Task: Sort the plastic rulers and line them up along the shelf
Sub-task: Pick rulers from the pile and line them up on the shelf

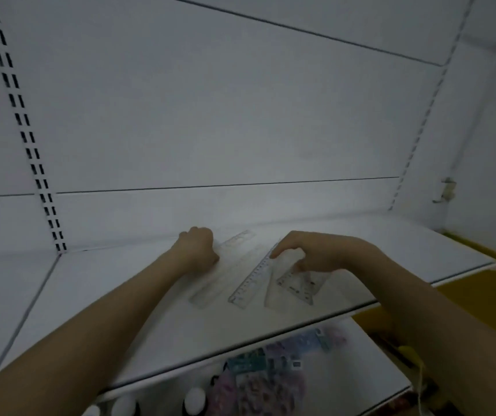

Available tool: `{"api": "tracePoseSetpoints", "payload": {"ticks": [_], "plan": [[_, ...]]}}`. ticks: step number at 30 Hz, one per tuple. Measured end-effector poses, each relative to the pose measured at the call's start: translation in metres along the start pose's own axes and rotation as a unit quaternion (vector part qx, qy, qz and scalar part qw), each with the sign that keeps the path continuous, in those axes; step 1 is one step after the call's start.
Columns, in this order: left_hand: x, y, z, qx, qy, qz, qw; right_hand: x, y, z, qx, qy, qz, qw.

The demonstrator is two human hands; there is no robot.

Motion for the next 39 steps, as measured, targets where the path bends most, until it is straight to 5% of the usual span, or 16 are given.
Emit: {"api": "tracePoseSetpoints", "payload": {"ticks": [13,20,30,39], "plan": [[0.003,0.0,-0.005,0.002,-0.047,-0.133,0.99,0.041,-0.002,-0.005,-0.058,-0.06,-0.22,0.972],[-0.004,-0.012,0.0,-0.062,-0.063,-0.16,0.983,0.044,-0.002,-0.024,0.075,-0.012,-0.279,0.957],[-0.001,-0.06,-0.018,0.008,0.087,-0.173,0.981,0.065,0.013,-0.055,0.251,0.064,-0.288,0.922],[0.011,-0.067,-0.028,-0.047,0.09,-0.16,0.982,0.085,0.025,-0.048,0.28,0.086,-0.252,0.922]]}}
Point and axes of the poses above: each hand's wrist, its own x-axis towards the middle knuckle, its own z-axis out of the palm, y = z × x, the point moved 10 cm from there along x, towards the middle knuckle, and after that the axes turned 2 degrees about -z, right-handed, at the moved point
